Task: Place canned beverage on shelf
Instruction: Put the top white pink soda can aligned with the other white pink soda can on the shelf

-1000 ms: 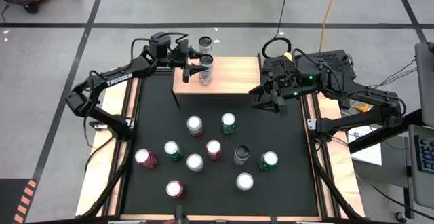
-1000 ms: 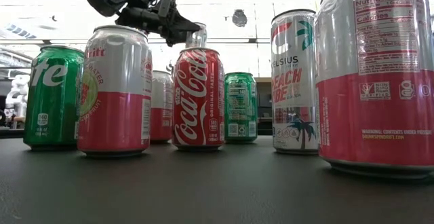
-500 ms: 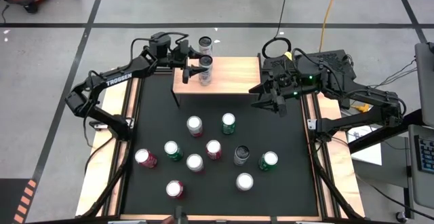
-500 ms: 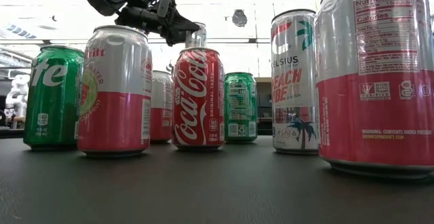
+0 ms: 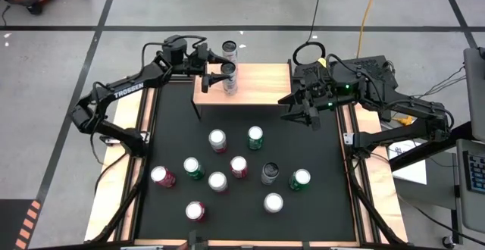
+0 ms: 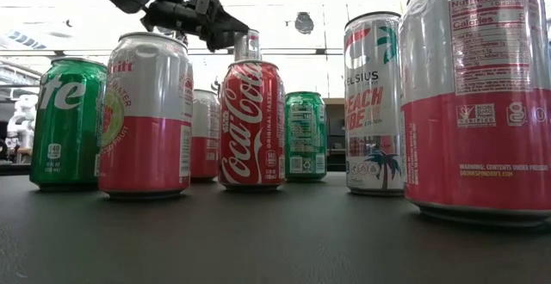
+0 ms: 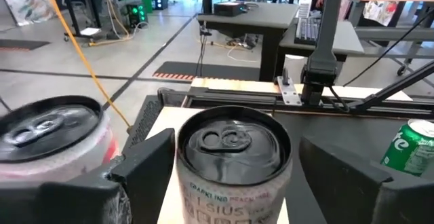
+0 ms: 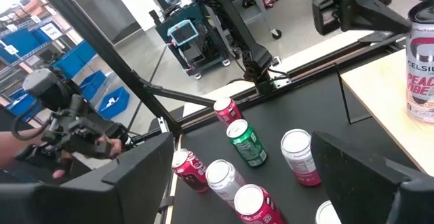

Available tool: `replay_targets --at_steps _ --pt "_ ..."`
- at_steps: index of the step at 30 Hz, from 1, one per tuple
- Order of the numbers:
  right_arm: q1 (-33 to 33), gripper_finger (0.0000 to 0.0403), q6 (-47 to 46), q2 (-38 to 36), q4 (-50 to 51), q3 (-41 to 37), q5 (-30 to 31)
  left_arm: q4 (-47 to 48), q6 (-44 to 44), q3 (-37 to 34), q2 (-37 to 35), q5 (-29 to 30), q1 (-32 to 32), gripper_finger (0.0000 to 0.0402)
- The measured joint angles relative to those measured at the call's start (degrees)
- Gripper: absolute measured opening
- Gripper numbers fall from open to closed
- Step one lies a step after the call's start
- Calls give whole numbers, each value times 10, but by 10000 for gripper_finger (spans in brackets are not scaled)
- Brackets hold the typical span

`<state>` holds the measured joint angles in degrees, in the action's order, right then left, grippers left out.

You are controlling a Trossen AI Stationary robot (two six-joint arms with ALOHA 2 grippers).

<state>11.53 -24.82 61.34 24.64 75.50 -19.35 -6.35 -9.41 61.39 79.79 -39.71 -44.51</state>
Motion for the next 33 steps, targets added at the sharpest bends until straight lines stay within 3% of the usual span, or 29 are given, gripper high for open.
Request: replay_targets --at_steps 7,12,18,22,28,33 --pt "0 327 0 0 0 0 0 57 18 0 -64 46 -2 313" --pt "0 327 0 0 5 0 0 114 81 0 -138 82 1 313" --pt "0 327 14 0 5 0 1 168 282 0 -181 99 48 313" --pt "0 327 36 0 5 0 34 244 385 0 -180 99 98 312" --pt "2 327 54 6 5 0 75 252 381 0 -144 113 166 312" --pt "12 327 27 14 4 0 76 261 271 0 -110 168 193 312"
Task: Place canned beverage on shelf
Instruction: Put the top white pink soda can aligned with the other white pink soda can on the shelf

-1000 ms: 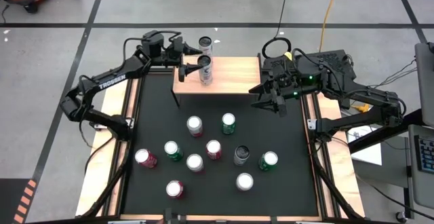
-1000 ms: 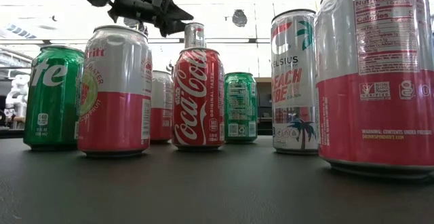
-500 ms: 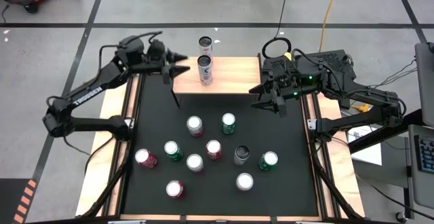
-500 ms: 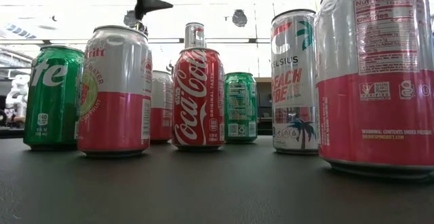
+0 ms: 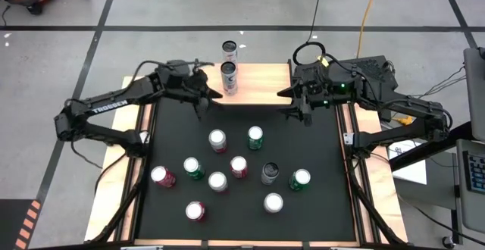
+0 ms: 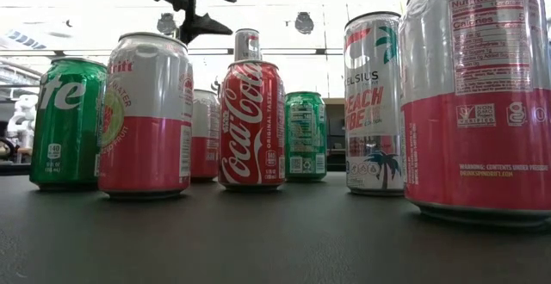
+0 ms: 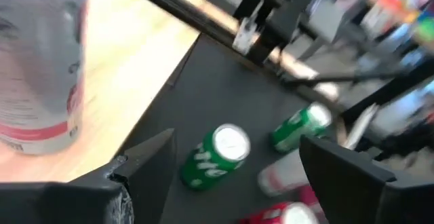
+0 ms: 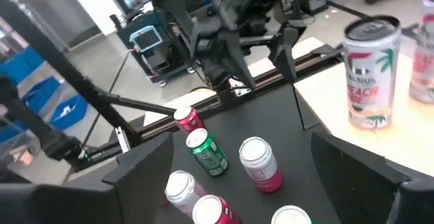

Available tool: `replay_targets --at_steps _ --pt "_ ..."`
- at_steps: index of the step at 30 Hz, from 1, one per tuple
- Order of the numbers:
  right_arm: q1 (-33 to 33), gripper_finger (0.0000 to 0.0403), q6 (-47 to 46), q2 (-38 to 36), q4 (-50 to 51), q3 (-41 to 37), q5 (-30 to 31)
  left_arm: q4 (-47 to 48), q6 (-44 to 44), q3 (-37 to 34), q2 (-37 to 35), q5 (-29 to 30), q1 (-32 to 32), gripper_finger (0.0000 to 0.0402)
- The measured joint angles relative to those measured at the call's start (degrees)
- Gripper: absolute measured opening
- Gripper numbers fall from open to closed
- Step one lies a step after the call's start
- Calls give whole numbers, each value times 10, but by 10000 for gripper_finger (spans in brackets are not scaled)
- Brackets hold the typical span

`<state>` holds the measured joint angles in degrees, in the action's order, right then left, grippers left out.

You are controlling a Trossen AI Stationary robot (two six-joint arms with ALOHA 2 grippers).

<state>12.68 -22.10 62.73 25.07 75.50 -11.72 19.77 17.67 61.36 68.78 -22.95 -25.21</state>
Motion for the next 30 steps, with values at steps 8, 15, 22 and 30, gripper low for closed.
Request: replay_targets --at_steps 8,15,22,30 --pt "3 327 -38 10 0 0 17 -12 -95 0 57 43 10 312" --pt "3 327 -38 11 0 0 50 -12 -130 0 102 70 -1 312" --pt "2 327 -38 11 0 0 74 -18 -155 0 105 133 -3 312" --pt "2 327 -42 11 1 0 74 -26 -153 0 105 153 -20 312"
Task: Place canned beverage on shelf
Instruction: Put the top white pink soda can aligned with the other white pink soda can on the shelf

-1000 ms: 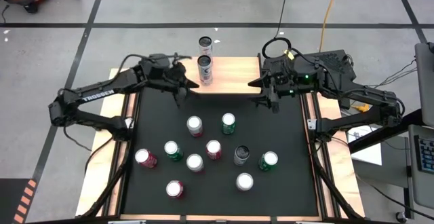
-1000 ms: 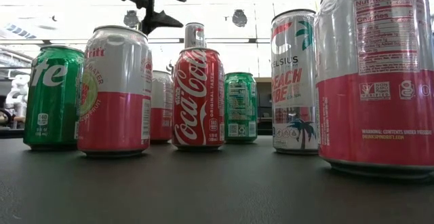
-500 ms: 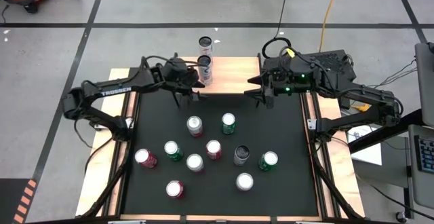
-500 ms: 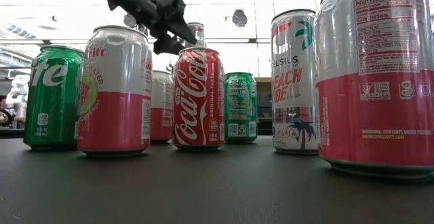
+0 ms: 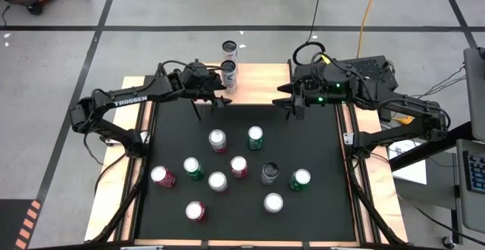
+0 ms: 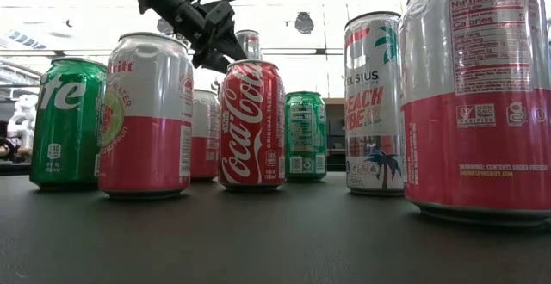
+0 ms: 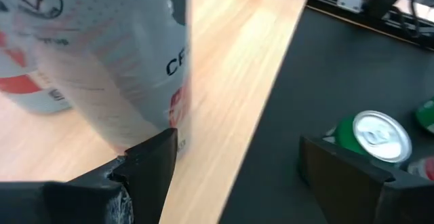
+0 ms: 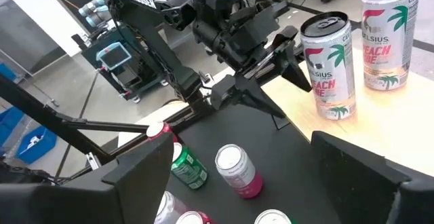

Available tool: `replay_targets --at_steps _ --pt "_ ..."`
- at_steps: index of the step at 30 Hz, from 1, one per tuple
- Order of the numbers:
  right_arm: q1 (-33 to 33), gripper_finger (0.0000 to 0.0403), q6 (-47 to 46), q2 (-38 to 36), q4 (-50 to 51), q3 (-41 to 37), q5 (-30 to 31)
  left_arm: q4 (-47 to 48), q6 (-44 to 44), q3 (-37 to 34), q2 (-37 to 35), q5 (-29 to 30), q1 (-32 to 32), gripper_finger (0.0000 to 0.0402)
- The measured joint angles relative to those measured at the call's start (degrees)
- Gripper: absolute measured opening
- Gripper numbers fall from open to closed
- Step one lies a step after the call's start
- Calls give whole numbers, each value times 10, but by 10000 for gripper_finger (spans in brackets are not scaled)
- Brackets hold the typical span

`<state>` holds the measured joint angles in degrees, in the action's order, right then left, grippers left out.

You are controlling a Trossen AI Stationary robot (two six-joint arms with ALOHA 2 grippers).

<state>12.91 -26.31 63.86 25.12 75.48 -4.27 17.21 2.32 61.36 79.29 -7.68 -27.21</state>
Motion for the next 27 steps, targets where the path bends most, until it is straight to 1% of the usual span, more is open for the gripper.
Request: replay_targets --at_steps 3,7,11,13,16,20,27 --pt "0 327 0 0 0 0 0 0 2 0 0 10 -8 312" --pt "0 327 0 0 0 0 -1 0 16 0 0 9 -10 312" --pt "0 327 0 0 0 0 -2 5 66 0 -4 -20 -1 312" --pt "0 327 0 0 0 0 -2 5 79 0 -5 -24 10 312" --pt "0 327 -7 0 0 0 -2 4 72 0 -4 -23 28 312" --pt "0 327 -15 0 0 0 -2 -13 40 0 6 -24 39 312" --pt "0 327 -15 -1 0 0 -2 -18 8 0 6 -8 28 312"
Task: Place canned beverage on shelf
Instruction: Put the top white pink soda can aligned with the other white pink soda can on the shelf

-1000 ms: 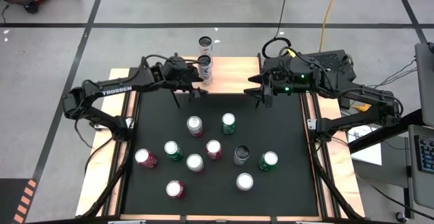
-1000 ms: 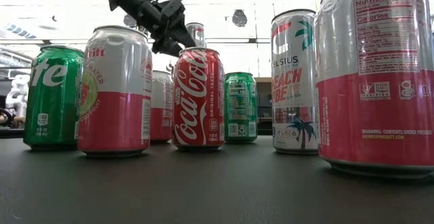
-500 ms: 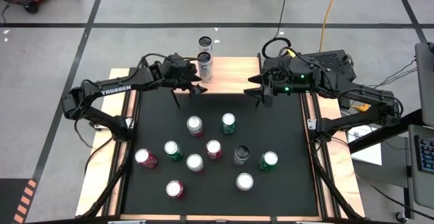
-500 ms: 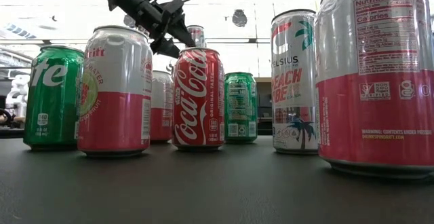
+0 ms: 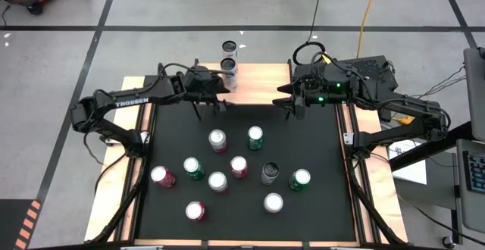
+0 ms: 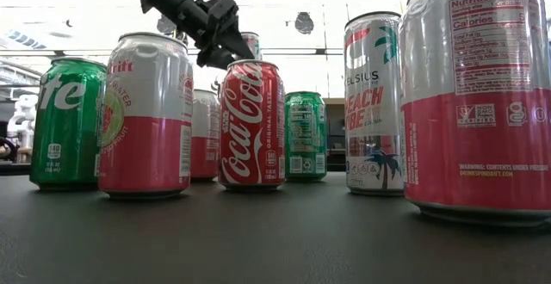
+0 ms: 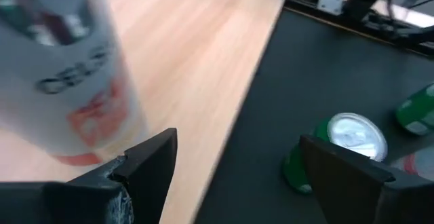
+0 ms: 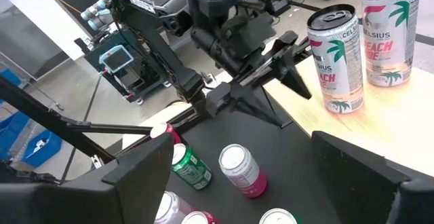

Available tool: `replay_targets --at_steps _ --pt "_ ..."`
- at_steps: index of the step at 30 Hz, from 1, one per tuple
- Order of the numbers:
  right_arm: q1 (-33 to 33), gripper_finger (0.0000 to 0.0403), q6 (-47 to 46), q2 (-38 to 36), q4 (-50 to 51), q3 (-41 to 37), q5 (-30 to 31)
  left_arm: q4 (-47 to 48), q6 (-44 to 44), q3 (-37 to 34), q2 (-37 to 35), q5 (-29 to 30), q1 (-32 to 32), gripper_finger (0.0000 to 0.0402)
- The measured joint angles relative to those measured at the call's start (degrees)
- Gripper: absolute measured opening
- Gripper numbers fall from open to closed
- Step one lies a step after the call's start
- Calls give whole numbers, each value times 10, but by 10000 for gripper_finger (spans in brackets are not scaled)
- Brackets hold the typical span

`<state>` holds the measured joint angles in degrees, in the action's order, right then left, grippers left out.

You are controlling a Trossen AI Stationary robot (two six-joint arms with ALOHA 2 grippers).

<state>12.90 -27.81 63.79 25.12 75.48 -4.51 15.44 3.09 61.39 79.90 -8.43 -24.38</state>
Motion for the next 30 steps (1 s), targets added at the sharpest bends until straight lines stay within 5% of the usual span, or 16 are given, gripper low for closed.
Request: replay_targets --at_steps 30 --pt "-2 327 11 0 0 0 0 -67 -6 0 24 8 -23 312"
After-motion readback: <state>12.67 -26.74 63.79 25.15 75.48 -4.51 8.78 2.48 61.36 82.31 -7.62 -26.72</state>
